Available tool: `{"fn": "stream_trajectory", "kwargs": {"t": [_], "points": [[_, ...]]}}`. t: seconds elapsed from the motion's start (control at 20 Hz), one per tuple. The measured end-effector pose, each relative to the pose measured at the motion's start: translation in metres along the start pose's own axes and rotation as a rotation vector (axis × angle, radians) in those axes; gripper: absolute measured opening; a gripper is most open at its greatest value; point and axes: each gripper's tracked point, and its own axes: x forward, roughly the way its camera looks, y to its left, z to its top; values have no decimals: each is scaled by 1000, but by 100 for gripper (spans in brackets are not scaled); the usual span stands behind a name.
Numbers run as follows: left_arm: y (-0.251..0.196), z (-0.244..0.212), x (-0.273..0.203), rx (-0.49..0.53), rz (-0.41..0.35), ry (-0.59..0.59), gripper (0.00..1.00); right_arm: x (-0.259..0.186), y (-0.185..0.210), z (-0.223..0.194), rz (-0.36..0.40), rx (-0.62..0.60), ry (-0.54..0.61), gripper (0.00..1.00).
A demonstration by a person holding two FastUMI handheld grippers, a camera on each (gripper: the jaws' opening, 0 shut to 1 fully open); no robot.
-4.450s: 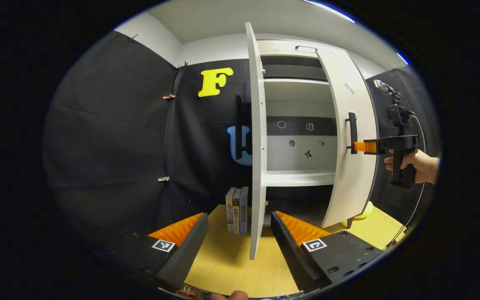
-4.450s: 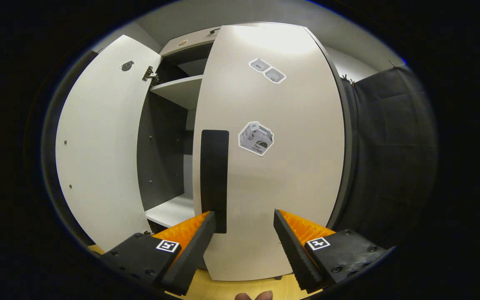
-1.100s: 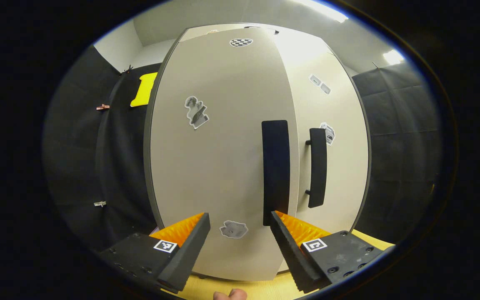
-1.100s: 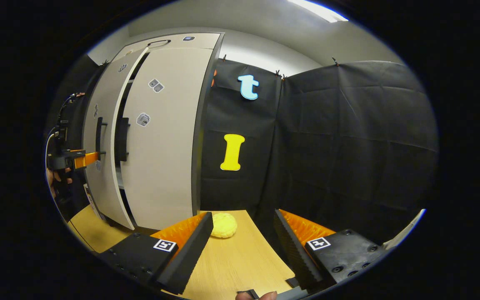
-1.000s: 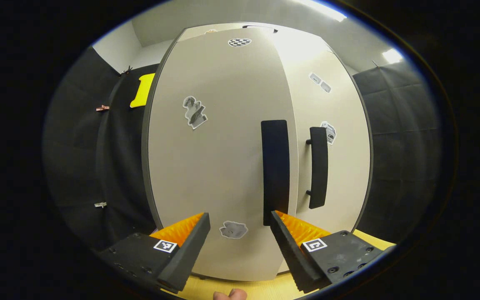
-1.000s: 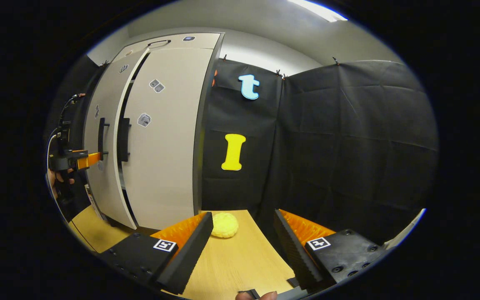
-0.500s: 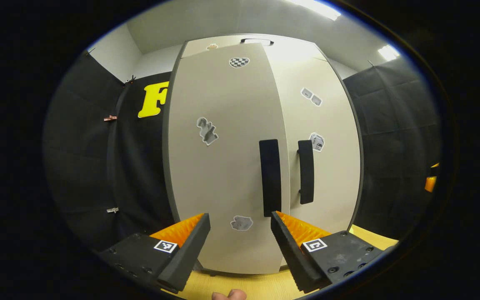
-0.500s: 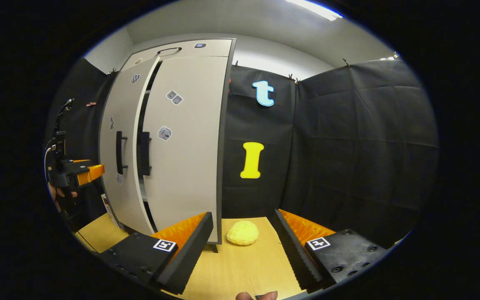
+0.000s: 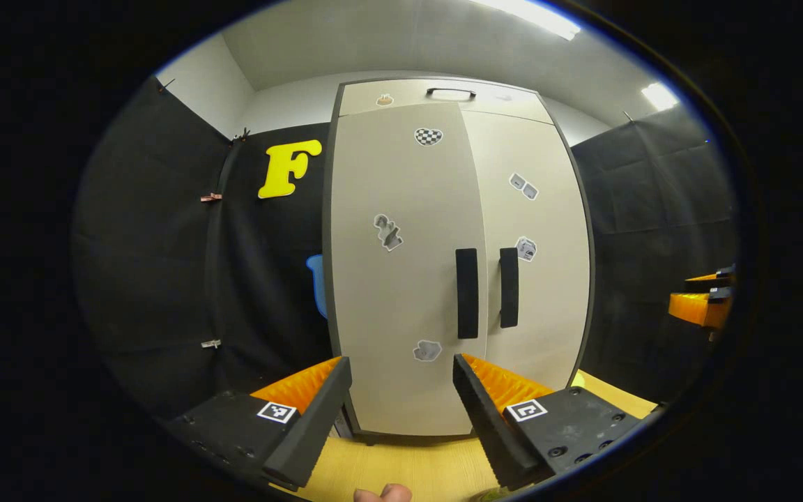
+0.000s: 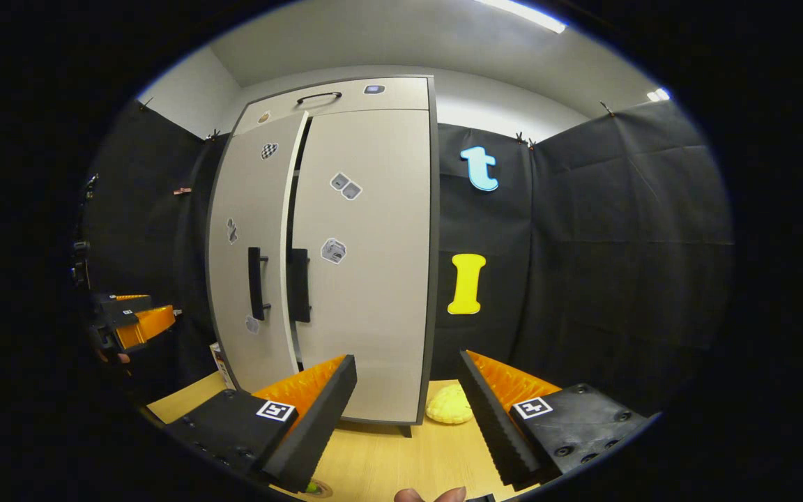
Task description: Grasp the bottle in the cabinet with the left hand and place it on the coaster, then close the right door with the right hand and the left door with the left hand.
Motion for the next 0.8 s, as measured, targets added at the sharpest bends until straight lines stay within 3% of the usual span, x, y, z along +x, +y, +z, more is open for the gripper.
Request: {"fn": "stream_trajectory", "kwargs": {"t": [0.35,0.8], "points": [[20,-5,-37,3,24,15,94,-8,22,9,31,-6,-20,97],[14,-1,-47,31,-8,10,94,-14,25,9,28,-22,-21,97]]}}
